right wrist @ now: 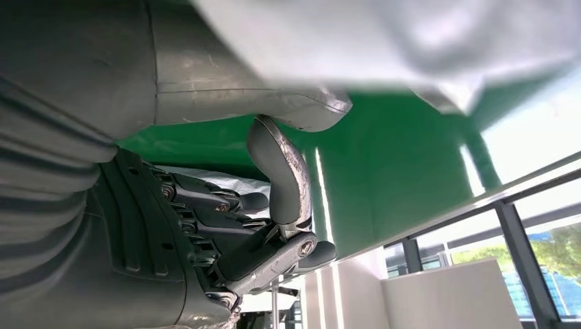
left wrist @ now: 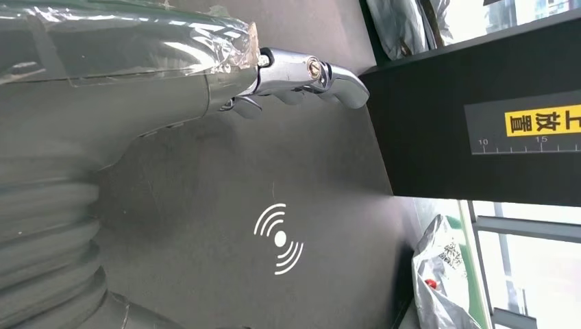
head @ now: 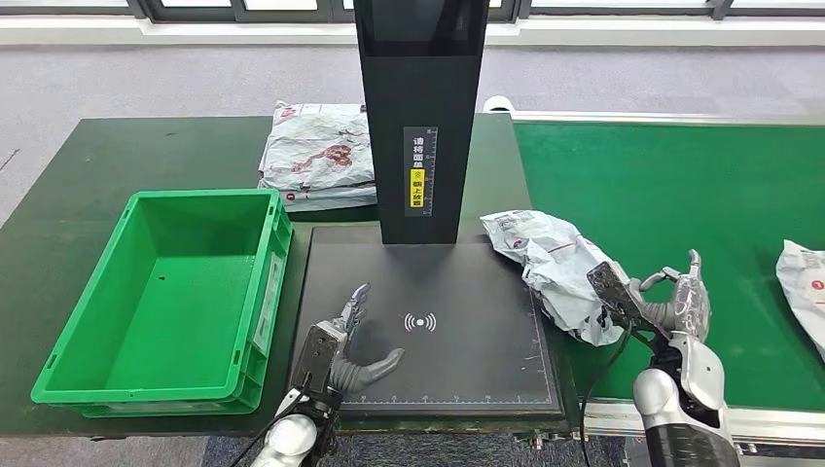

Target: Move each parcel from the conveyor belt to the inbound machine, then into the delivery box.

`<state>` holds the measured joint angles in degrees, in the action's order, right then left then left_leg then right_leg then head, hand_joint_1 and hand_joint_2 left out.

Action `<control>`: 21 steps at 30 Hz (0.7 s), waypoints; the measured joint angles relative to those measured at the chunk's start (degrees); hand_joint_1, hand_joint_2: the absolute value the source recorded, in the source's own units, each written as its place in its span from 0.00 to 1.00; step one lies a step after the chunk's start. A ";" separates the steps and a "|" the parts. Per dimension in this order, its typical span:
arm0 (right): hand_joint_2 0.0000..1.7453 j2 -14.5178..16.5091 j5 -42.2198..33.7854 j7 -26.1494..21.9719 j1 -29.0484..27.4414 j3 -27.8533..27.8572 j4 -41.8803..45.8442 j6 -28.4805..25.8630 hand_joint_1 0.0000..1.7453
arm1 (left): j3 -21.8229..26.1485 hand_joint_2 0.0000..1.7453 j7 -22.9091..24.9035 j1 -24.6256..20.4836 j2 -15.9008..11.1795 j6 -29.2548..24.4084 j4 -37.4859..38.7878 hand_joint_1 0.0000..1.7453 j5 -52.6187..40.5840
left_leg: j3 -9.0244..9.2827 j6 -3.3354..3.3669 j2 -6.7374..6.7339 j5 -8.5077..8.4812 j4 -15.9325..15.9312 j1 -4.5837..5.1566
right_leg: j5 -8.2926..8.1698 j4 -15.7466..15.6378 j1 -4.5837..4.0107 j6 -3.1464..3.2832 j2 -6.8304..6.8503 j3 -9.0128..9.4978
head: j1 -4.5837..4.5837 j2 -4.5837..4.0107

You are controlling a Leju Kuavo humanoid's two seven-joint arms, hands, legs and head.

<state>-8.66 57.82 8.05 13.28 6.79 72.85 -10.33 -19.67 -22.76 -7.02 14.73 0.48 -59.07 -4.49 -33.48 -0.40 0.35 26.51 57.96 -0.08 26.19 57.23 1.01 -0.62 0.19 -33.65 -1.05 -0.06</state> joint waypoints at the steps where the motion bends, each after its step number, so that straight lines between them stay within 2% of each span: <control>1: 1.00 0.04 2.53 1.10 -1.71 1.26 0.43 2.03 0.00 | 0.00 1.00 0.21 -0.04 0.03 0.27 0.24 0.00 -0.17 | 0.00 0.00 -0.02 0.00 0.00 0.00 | 0.00 0.00 0.00 0.00 -0.02 -0.01 | 0.00 0.00; 5: 1.00 0.33 6.54 1.81 -4.08 2.99 0.56 5.78 0.00 | 0.00 1.00 0.57 -0.12 0.09 0.88 0.81 0.00 -0.70 | 0.00 0.00 -0.06 0.00 0.00 0.00 | 0.00 0.01 0.00 0.00 -0.05 0.00 | 0.00 0.00; 13: 1.00 0.67 8.20 -0.05 -1.43 3.31 -4.04 8.51 0.00 | 0.00 1.00 0.57 -1.11 0.18 1.59 1.57 0.00 -0.87 | 0.01 0.00 -0.06 -0.02 0.00 0.00 | -0.01 0.01 0.00 0.00 -0.03 0.02 | 0.00 0.01; 21: 1.00 0.99 8.11 -1.55 0.53 3.31 -9.81 8.54 0.00 | 0.00 1.00 0.56 -1.88 0.31 1.75 2.46 0.00 -0.87 | 0.00 0.00 -0.04 -0.01 0.00 0.00 | -0.01 0.02 0.00 0.00 -0.02 0.03 | 0.00 0.00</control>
<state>-7.66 65.94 6.49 13.81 10.10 63.04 -1.79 -19.67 -22.20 -8.90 15.04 2.23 -56.61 -5.36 -33.48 -0.41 0.31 26.49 57.96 -0.08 26.19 57.25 1.01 -0.62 0.17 -33.61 -1.05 -0.07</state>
